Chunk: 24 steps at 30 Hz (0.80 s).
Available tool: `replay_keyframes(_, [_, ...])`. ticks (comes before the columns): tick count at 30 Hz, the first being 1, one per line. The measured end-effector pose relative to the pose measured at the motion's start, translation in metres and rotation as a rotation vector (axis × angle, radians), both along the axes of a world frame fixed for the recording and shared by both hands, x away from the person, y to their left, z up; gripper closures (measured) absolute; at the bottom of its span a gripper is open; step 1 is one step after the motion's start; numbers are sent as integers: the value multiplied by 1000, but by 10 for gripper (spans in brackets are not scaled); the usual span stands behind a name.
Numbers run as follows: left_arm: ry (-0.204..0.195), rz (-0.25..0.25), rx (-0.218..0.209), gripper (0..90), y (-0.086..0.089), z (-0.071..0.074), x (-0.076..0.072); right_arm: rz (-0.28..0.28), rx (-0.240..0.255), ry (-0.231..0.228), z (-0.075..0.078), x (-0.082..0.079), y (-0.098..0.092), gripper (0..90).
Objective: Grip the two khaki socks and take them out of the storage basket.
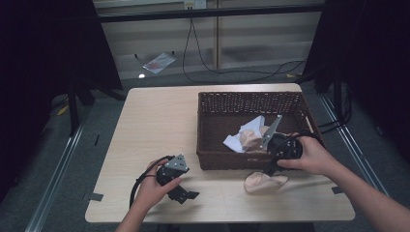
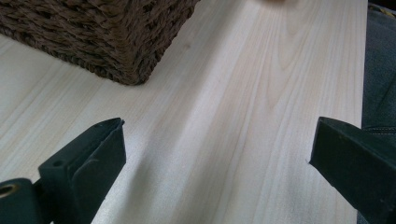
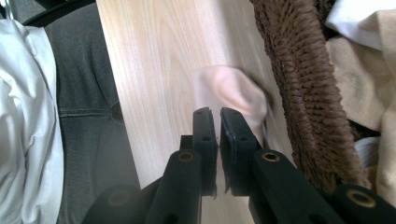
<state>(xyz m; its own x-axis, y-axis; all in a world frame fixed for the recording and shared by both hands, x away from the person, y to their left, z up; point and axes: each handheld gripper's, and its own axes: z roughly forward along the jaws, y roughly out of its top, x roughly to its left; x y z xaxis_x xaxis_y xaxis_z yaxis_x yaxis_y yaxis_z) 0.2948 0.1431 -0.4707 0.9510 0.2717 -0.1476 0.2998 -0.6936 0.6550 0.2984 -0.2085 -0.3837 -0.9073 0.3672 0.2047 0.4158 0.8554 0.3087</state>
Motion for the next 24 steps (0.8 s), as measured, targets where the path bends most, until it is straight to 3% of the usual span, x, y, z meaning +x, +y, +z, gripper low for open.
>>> replay_keyframes(4, [-8,-3,-6,31,0,0,0,-6,10,1,-1,0,1,808])
replay_keyframes(8, [-1,-3,9,32,1,1,1,-9,43,2,8,0,-1,648])
replay_keyframes(9, [3,4,-7,32,0,-1,0,-9,43,2,8,0,-1,648])
replay_keyframes(12, [1,-2,1,31,-1,0,0,-13,49,0,18,0,-4,577])
replay_keyframes(14, [0,1,2,31,0,0,0,-34,69,-16,30,2,-8,498])
replay_keyframes(18, [0,0,0,31,-1,-1,0,-68,90,-47,46,9,-16,423])
replay_keyframes(24, [1,0,0,31,-1,-1,0,-135,121,-80,57,22,-27,331])
